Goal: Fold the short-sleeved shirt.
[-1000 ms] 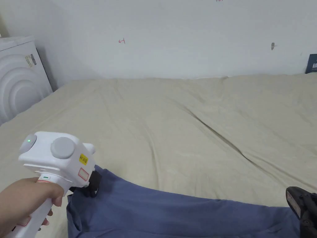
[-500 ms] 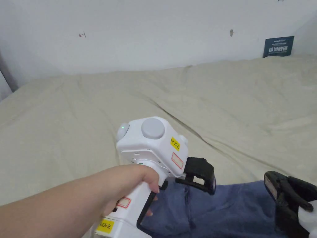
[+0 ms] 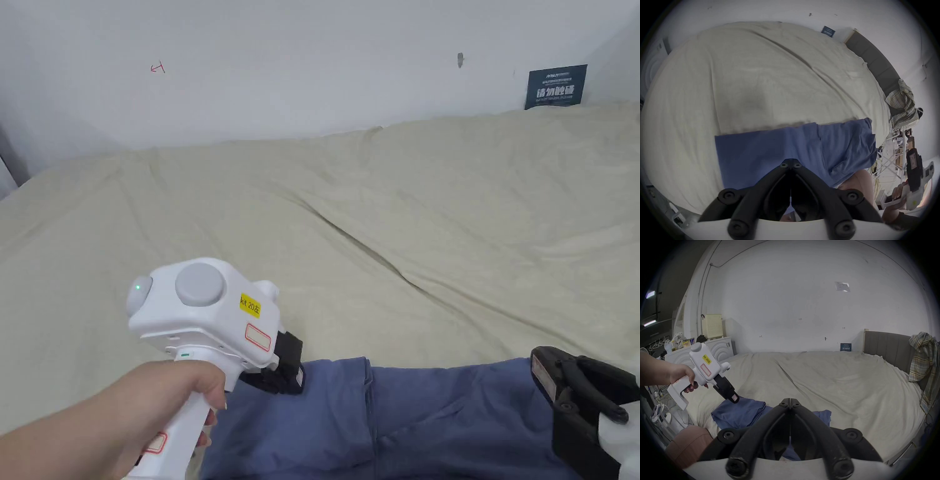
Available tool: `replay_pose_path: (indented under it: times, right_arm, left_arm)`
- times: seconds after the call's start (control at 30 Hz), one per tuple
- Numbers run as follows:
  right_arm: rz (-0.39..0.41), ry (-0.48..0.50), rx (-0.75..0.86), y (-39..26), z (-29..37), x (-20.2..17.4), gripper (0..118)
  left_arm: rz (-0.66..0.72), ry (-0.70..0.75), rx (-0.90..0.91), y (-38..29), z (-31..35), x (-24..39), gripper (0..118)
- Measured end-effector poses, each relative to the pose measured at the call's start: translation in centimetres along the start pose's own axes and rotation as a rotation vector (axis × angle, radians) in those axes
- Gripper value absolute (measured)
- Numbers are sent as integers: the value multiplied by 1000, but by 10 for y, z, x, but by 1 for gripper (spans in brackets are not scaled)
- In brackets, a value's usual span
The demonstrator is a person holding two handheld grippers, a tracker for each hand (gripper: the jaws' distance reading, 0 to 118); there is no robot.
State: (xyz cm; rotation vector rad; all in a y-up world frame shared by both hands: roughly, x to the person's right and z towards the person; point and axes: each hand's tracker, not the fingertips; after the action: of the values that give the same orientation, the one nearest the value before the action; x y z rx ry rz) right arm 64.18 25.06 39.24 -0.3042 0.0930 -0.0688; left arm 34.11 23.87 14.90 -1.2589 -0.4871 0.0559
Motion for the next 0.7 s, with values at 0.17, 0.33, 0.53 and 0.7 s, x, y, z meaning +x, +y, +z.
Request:
replay_pose_path:
  times: [0.17, 0.33, 0.53, 0.7]
  right_arm:
    - [13, 8, -17, -1, -1, -4, 0]
    - [42, 0, -31, -2, -1, -7, 0]
    - [46, 5, -35, -1, -1, -9, 0]
    - [33, 17, -30, 4, -1, -10, 0]
  left_arm:
    - [-53, -70, -53, -5, -41, 25, 0]
    - [-100, -139, -95, -10, -66, 63, 0]
    - [-87, -514, -103, -17, -48, 74, 0]
    - [-147, -407, 96, -27, 7, 25, 0]
